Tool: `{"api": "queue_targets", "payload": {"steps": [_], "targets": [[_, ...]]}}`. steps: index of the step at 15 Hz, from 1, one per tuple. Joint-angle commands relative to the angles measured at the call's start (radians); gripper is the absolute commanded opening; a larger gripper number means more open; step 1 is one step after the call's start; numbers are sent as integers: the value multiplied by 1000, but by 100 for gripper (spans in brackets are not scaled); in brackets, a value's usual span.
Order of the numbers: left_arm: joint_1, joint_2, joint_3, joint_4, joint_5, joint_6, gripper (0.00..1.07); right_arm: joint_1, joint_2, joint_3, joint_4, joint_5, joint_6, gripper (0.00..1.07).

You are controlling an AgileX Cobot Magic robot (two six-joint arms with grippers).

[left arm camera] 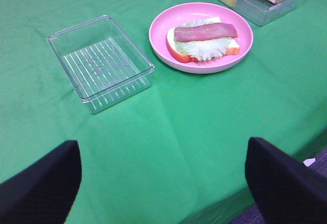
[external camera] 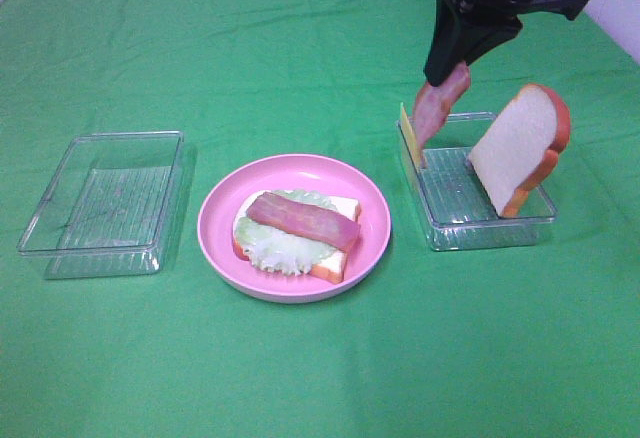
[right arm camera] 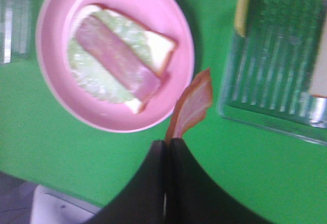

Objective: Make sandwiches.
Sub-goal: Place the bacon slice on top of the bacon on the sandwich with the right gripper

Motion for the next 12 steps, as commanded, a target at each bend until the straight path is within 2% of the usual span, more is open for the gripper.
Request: {"api": "queue_targets", "payload": {"steps": [1,4,9,12], "targets": [[-3,-1,3,-10,-10,6,83,-1,-11,-4,191,76,-96,0],[-3,-1,3,-10,-10,6,83,27,18,-4,349,30,-186,0],[-3,-1,3,-10,-10,6,83,172,181,-4,478,-215,-225,0],[-3,-1,3,-10,-10,6,83,170,300,-4,535,-339,-225,0]]}}
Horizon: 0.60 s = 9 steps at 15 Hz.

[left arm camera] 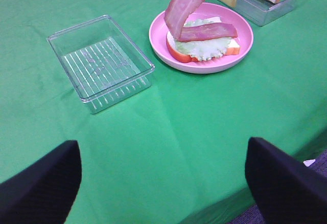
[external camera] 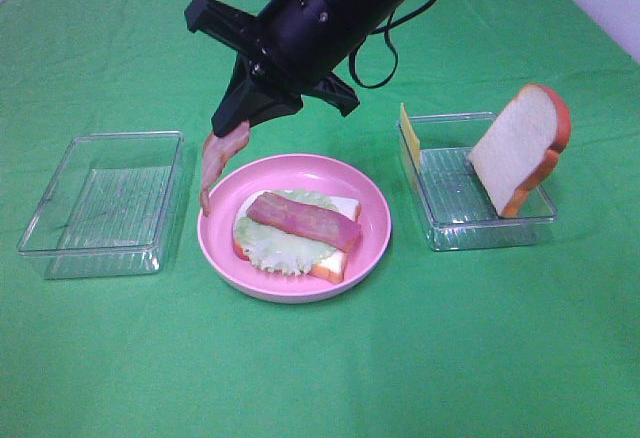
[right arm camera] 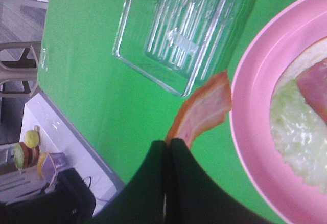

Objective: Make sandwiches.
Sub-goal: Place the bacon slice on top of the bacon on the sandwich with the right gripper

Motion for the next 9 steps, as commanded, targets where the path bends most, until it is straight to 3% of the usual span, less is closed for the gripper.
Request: {"api": "queue_targets", "payload": {"steps": [1,4,9], "targets": [[-3,-1,3,-10,-10,6,83,-4,70,-4,16,-56,-16,0],[-3,-1,3,-10,-10,6,83,-4,132,-4,-15,-56,-1,0],[-3,-1,3,-10,-10,6,83,-4,122,-6,-345,-74,233,0]]}}
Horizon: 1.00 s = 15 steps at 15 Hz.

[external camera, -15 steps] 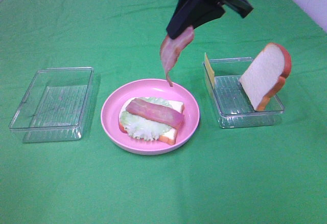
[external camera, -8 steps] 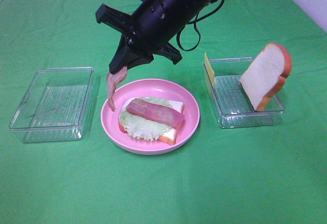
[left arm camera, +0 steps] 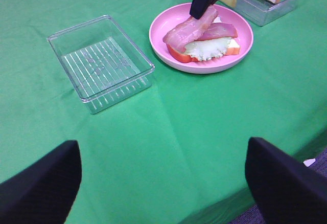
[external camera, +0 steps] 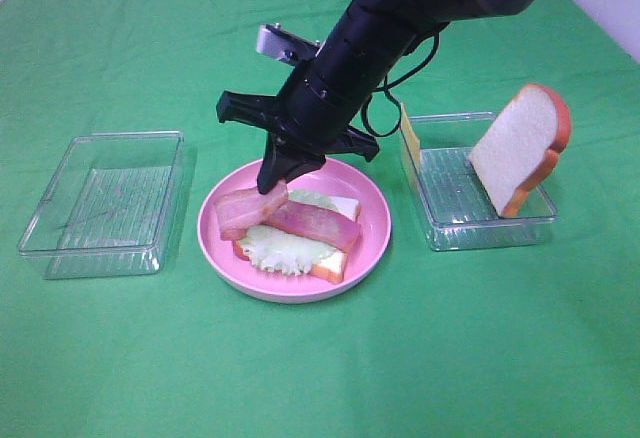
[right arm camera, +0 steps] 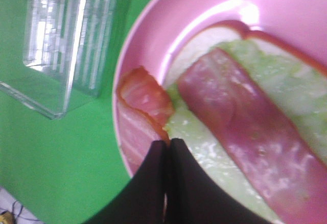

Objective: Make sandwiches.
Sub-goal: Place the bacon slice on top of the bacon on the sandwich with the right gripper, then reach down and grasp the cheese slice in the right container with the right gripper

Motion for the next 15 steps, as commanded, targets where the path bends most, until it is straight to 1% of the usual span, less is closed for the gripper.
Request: {"api": "queue_targets", "payload": {"steps": [1,4,5,6,9,10,11,13,15], "targets": [[-3,-1,3,-10,-10,6,83,-4,-10,-6,-130,-4,118,8],[-3,-1,3,-9,-10,6,83,-4,-10,-6,-164,-6,131,49],[-3,-1,3,-9,-10,6,83,-4,-14,-6,-172,-4,123,59],[-3,-1,3,-9,-10,6,83,-4,-24,-6,-187,7,119,63],[-3,-1,3,-9,-10,6,83,-4,-64,-19,-268,68,119,63],[-3,-1,3,-9,-10,6,83,-4,-118,-30,-347,107,120,63],[-3,-1,3,-9,-10,6,83,-6,-147,-37,-381,124,121,63],[-3,-1,3,-9,-10,6,83,-6,-176,-63,-436,159,130,63],[-3,-1,3,-9,-10,6,83,-6,-185,-124,-495,247,151,63]]}}
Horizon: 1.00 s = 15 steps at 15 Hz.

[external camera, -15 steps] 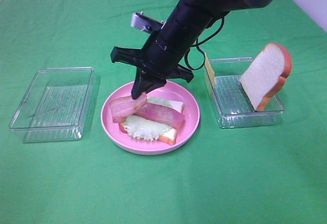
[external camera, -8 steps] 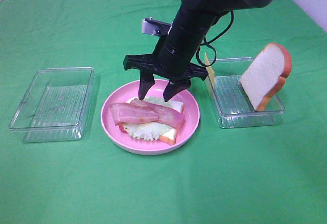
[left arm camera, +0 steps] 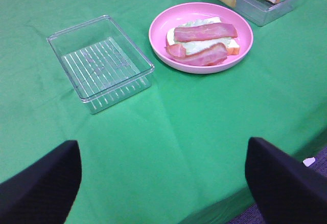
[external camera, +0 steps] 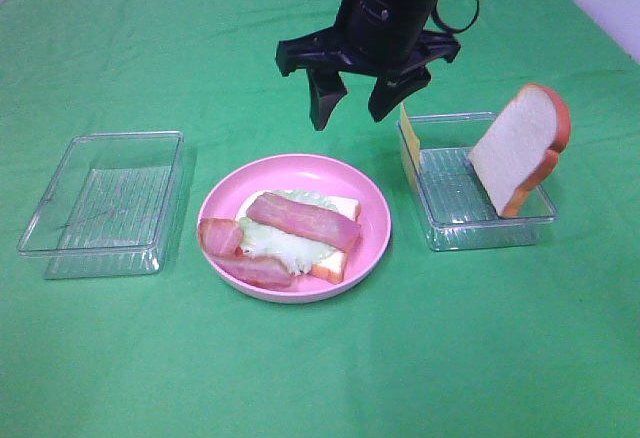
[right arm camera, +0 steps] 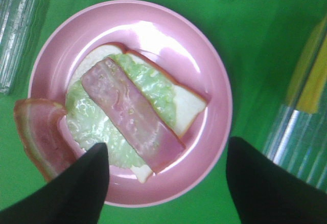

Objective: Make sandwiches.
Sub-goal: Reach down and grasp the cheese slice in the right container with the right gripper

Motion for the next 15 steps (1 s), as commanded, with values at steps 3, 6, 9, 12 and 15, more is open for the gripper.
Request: {"api": "queue_targets", "payload": {"steps": [3,6,9,12,15], "targets": [[-3,-1,3,-9,-10,6,83,-51,6,-119,-69,118,39,63],[-3,-2,3,-9,-10,6,83,-135,40,-128,-45,106,14,62],[-3,-2,3,-9,-10,6,83,-151,93,-130,-43,63,2,62],[-3,-2,3,-9,-10,6,83,-166,171,-133,-47,29,12,61],[-3,-2,3,-9,-10,6,83,-166,215,-133,-67,-24,24,58]]}}
